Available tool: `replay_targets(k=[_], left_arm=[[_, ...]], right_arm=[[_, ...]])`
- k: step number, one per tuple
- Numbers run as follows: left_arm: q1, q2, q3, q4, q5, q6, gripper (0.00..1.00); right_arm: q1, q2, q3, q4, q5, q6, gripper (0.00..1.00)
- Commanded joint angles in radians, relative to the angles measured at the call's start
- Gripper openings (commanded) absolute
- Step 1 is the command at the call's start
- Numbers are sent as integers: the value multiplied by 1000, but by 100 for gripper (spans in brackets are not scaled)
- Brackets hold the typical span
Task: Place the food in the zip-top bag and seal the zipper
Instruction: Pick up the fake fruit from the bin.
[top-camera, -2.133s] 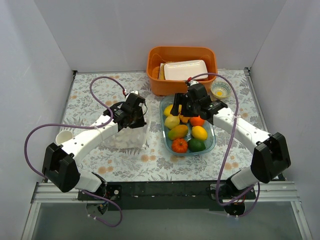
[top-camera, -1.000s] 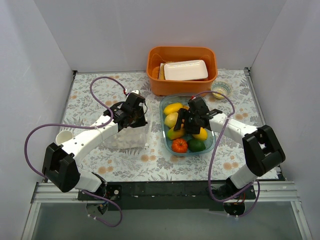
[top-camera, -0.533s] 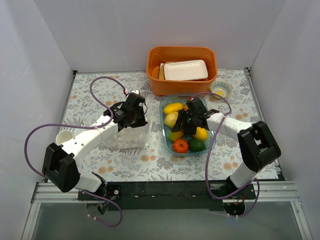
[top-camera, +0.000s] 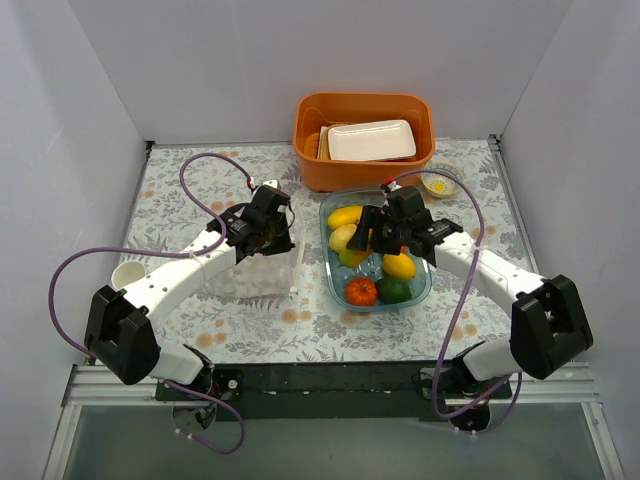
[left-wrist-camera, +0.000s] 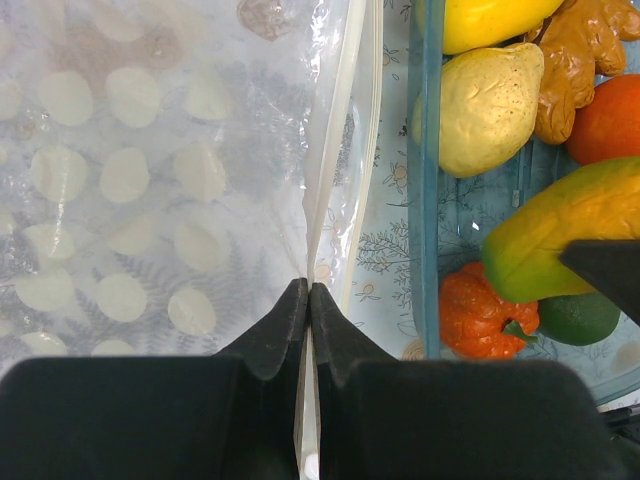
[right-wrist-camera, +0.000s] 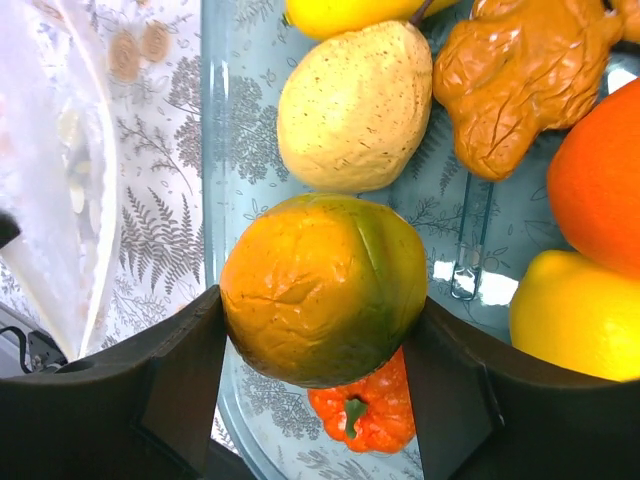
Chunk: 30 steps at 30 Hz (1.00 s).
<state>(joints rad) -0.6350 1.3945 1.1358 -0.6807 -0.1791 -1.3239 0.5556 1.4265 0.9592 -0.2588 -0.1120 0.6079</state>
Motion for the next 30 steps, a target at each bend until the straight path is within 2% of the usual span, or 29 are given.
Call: replay_targets(k=[1,9,14,19,30], left_arm=[[8,-25,10,-6,-10,3,0],[9,-23,18,-6,-7,5,0],[9,-22,30,-10,4,11,0],[9,-25,42,-13,12,11,0],[9,-43,50,-25,20,17,0]], right_arm=[[-5,-72,36,-16,49,-42,30],[-5,-147,90,-46,87,-76,30],[-3,-153,105,13,-15,-68,30],[7,-115,111,95,-107,-36,28],[86,54,254,151,-130,-51,27]])
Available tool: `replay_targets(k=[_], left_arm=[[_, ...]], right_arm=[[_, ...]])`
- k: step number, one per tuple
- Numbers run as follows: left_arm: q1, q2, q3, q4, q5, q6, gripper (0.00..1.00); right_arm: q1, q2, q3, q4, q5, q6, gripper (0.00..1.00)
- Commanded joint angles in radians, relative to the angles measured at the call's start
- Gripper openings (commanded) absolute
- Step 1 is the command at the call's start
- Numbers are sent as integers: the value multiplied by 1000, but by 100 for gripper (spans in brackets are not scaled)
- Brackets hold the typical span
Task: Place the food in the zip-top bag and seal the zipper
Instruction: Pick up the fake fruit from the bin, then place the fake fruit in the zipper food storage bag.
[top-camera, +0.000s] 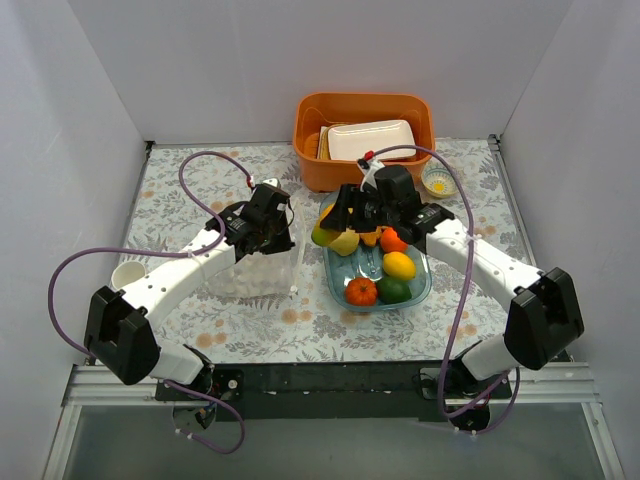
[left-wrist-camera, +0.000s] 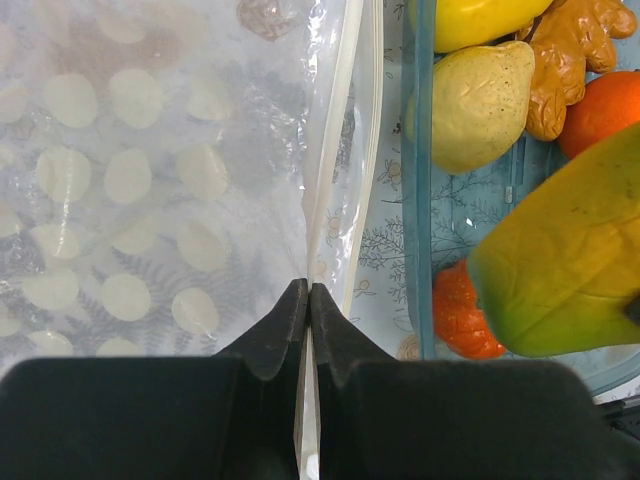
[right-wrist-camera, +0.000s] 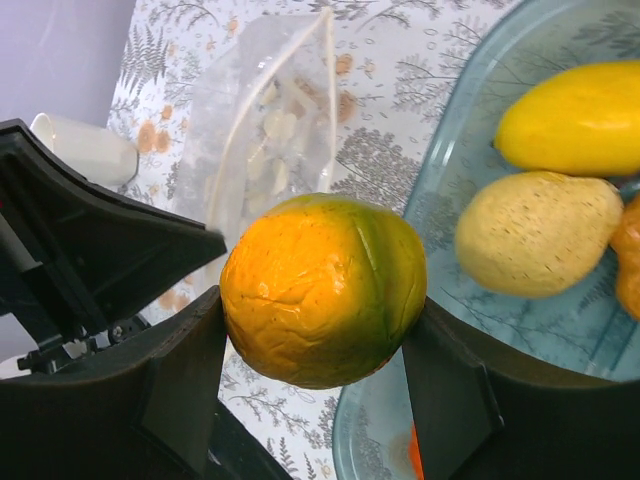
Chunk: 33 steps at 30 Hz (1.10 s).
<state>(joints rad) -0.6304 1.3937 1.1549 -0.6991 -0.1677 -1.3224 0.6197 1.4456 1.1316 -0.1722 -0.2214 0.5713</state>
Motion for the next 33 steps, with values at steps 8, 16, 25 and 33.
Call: replay_targets(k=[8,16,25,33], left_arm=[[5,-65,32,-10,17,15,0],[5,-105,58,-39,17,17,0],[5,-148,80,-63,-15,8,0],[6,-147,89,-94,-73,-17,0]], right_arm=[[86,166,166,66,-24,-27,27],[120,274,244,45,-33,-50,27],[137,357,378,-95,8,-122,31],[150,372,428,-105,-84,-177,70]])
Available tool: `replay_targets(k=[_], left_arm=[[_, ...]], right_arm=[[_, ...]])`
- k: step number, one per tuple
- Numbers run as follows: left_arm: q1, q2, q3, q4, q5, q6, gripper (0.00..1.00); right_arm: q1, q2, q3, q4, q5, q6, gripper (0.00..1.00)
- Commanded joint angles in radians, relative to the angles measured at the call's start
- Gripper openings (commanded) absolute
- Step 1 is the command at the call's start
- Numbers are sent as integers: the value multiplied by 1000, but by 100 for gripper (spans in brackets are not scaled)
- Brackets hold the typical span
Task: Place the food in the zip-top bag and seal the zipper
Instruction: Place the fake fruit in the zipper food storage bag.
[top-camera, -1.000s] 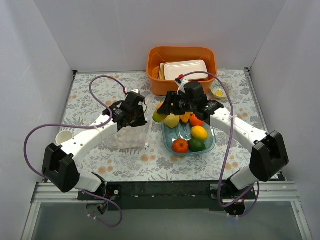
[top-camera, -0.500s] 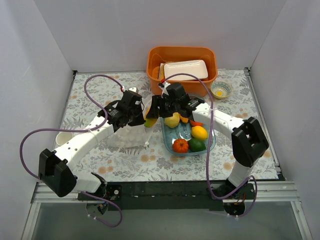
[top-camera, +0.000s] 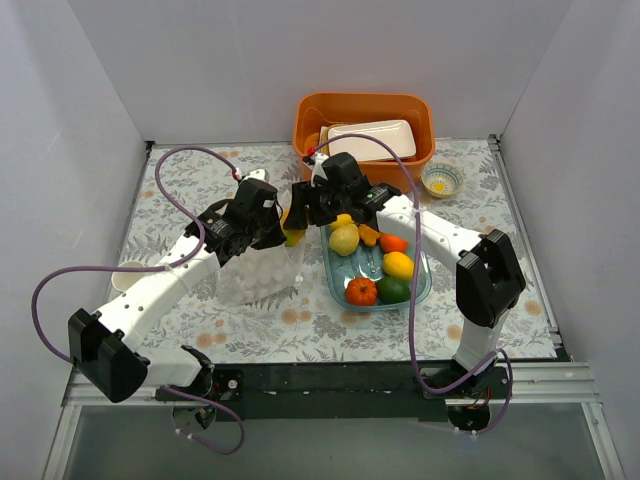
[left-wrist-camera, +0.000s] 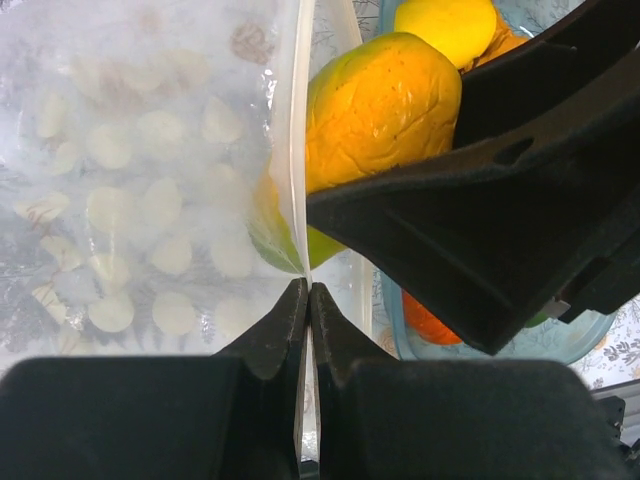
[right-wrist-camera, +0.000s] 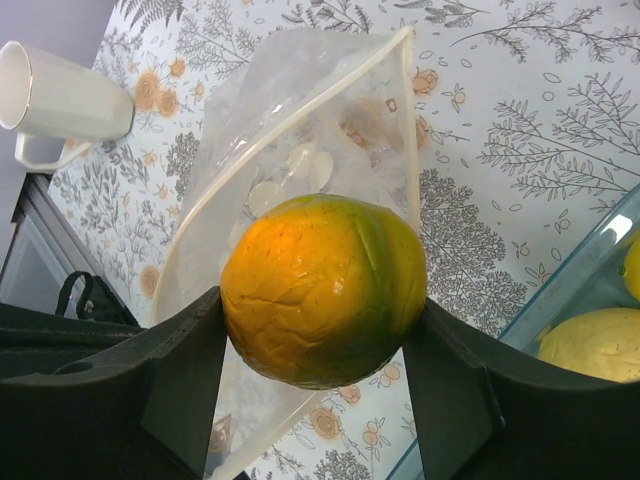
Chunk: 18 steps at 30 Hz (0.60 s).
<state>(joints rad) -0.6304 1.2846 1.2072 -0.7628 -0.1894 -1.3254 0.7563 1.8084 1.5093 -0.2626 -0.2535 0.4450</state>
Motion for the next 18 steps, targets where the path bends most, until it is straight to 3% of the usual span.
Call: replay_targets(k=[1,2,4,5,13,18], left_arm=[[6,-37,37,-30,-58,-15,0],[6,-41,37,-30,-65,-17,0],[6,-44,35,-32,-71,-20,0],[6,-45,35,-32,-74,-20,0],[8,-37,54,-32,-93,-21,0],[11,-41,63,-53,-142,-31,0]], right_arm=[[14,5,49,-20,-55,-55,74],[14,0,45,-20,-56,-58,82],[14,-20,29,-18,-41,-61,89],[14,-27,22,-12,-36,-63,98],[12,-83,-14,20,-9,-51,98],[6,-147,-69,16,89,-35,97]])
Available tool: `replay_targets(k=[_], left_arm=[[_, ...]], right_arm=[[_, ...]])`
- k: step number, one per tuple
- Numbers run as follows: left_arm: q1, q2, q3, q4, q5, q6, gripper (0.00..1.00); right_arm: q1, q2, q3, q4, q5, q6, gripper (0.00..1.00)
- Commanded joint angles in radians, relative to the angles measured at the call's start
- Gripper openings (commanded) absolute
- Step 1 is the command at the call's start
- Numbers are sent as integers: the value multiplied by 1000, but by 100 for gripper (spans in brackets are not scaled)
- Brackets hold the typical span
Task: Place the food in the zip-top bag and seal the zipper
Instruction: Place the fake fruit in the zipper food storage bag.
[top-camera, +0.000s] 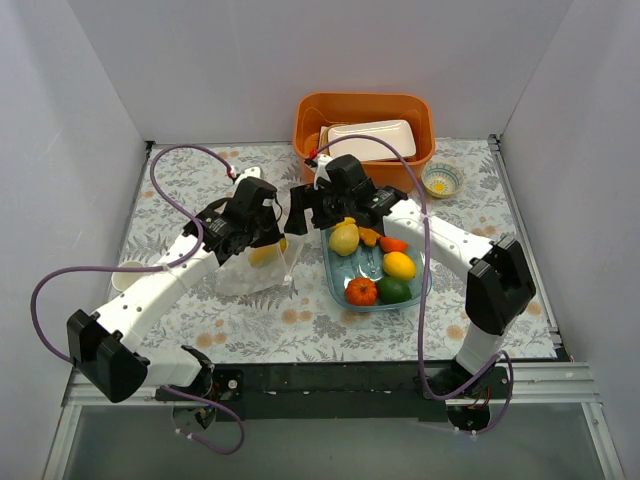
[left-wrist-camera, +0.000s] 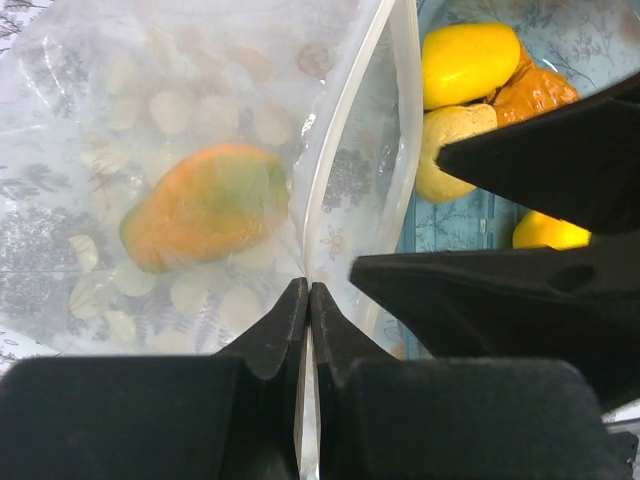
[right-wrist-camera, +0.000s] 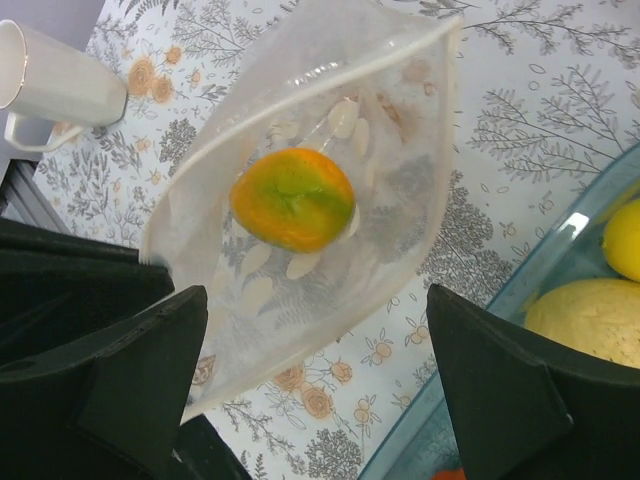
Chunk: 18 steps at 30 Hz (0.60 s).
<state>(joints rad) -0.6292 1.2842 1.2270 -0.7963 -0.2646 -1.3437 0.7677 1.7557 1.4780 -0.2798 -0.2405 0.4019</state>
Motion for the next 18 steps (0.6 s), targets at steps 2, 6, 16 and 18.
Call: replay_targets(k=[2,6,16,18], left_arm=[[11,-37,43,-29,-82,-15,0],[35,-23,31,-85,-162,-44,0],[77,-43,43,-49,-107,6,0],[77,-37,4,-35,-59,-11,0]], right_arm=[[-14,-149,-89,39,130,14,95],[-53,-257,-195,24,271,61,87],[-146,-349,-341,-16,296,98,88],[-148,-341,-338,-61,320,106,89]])
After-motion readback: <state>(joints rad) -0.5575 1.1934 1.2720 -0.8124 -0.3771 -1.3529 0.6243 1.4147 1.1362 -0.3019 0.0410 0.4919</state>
